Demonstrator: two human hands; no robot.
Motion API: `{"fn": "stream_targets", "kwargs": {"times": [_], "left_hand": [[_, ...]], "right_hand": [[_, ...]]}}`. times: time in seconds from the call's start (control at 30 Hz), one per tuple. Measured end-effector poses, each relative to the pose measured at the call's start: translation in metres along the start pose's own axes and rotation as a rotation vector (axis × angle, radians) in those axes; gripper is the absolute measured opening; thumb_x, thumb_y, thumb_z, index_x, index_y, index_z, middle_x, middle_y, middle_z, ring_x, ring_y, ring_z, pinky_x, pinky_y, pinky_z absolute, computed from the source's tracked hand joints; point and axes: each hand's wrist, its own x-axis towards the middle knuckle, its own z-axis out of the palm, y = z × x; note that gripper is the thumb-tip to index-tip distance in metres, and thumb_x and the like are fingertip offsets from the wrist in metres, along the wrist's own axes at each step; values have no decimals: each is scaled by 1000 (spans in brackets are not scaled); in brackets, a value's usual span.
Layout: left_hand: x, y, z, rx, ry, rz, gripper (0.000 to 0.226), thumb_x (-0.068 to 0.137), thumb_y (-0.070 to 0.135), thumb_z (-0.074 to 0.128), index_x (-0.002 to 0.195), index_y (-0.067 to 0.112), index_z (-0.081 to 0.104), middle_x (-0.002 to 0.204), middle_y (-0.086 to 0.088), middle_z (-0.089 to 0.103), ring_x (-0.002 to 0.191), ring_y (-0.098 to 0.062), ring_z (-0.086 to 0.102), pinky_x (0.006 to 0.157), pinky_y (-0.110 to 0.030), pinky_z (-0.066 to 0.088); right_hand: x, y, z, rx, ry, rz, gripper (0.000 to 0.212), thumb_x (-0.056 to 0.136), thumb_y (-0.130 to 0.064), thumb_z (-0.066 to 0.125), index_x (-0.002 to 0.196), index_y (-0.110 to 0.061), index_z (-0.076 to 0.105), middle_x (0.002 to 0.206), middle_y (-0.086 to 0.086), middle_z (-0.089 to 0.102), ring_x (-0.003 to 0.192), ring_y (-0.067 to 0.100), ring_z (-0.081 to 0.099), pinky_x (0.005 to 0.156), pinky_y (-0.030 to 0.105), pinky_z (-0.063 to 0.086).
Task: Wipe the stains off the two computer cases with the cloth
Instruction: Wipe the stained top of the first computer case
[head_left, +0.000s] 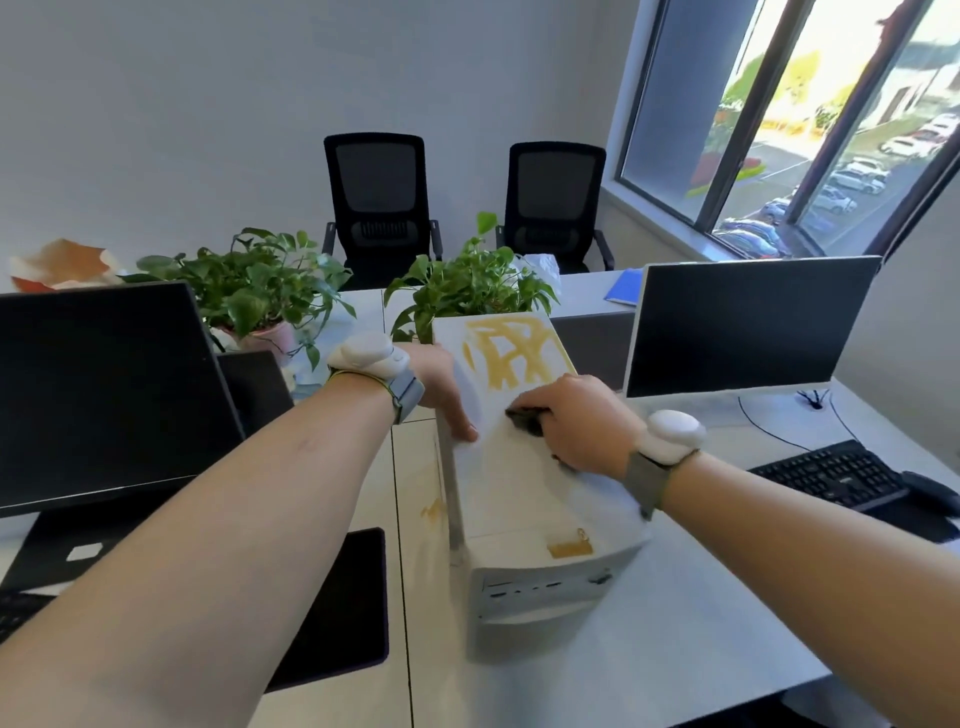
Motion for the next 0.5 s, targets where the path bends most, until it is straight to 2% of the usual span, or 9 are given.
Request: {"fn": "stream_targets", "kwargs": {"times": [0.07,0.13,0.2,0.27,0.33,0.4,0.5], "left_hand": [[-1,11,-5,57,-45,0,79,81,56,81,138,9,54,122,-1,56,105,-21,53,82,-25,41],[-10,27,-17,85,-69,-17,65,95,43,71,143,5,49,136,-4,55,104,-18,47,71,-19,34],[-15,32,-22,119,-83,-32,73,94,48,70,147,5,45,146,-6,51,112,-20,48,67,-18,36],[-4,28,-14,118,-71,-66,98,79,68,76,150,9,43,148,-5,50,121,-23,52,80,-19,36],[-6,31,-10,107,-61,-101,112,66,82,74,147,11,45,142,-5,54,112,-25,54,89,-27,39],[-4,40,-9,105,-63,-125,108,66,88,67,141,11,52,132,-5,58,102,-24,52,92,-30,43],[-3,57,-9,138,-73,-146,97,71,88,62,133,13,60,126,-5,62,100,-24,52,89,-30,42]], "right_hand": [[6,-15,12,150,21,-81,30,94,-32,52,114,-38,74,112,-11,71,109,20,59,95,37,51],[8,-26,20,157,1,-183,28,95,-47,51,104,-34,74,106,-14,67,107,19,55,95,39,49],[11,-19,24,130,26,-226,25,99,-37,53,105,-29,75,110,-12,66,109,20,53,99,36,44],[9,-3,23,81,67,-246,24,100,-27,55,109,-26,77,117,-10,68,114,20,53,103,30,38],[3,19,17,8,79,-221,27,97,-21,55,111,-27,77,117,-8,69,113,21,54,101,25,34],[-6,42,8,-110,84,-184,31,96,-15,51,111,-26,76,113,-7,67,107,19,53,96,19,30],[-7,64,-6,-190,70,-133,35,98,-12,44,111,-24,74,111,-5,66,105,19,53,95,21,33]]}}
